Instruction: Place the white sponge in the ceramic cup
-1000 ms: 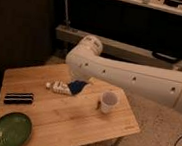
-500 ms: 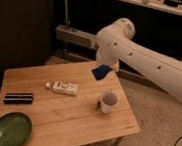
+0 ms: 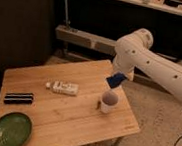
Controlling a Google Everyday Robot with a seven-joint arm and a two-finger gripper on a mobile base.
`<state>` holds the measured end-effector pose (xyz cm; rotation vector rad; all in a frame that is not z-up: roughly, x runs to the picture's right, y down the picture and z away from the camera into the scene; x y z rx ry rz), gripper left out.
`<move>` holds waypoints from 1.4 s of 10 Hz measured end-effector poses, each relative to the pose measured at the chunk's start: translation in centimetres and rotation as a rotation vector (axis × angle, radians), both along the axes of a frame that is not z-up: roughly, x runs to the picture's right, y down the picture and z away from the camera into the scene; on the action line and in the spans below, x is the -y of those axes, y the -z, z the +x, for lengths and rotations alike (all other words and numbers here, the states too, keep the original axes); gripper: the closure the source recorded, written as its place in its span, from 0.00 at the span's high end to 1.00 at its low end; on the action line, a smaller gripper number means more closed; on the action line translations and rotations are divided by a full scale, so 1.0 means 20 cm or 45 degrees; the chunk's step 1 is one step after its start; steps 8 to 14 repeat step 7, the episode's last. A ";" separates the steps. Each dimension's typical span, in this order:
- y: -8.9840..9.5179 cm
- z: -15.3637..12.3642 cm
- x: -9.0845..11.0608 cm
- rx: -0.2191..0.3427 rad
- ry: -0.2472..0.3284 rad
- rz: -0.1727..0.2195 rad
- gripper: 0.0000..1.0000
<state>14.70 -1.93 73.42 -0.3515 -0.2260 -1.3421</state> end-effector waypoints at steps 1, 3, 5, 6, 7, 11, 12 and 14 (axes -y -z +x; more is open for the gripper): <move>-0.06 0.00 -0.06 -0.020 -0.001 -0.023 0.00; -0.07 0.05 -0.09 -0.055 -0.021 -0.035 0.00; -0.07 0.06 -0.08 -0.059 -0.028 -0.038 0.00; -0.07 0.08 -0.10 -0.065 -0.034 -0.046 0.00; -0.08 0.08 -0.11 -0.063 -0.025 -0.056 0.00; -0.08 0.08 -0.11 -0.063 -0.025 -0.056 0.00; -0.08 0.08 -0.11 -0.063 -0.025 -0.056 0.00; -0.08 0.08 -0.11 -0.063 -0.025 -0.056 0.00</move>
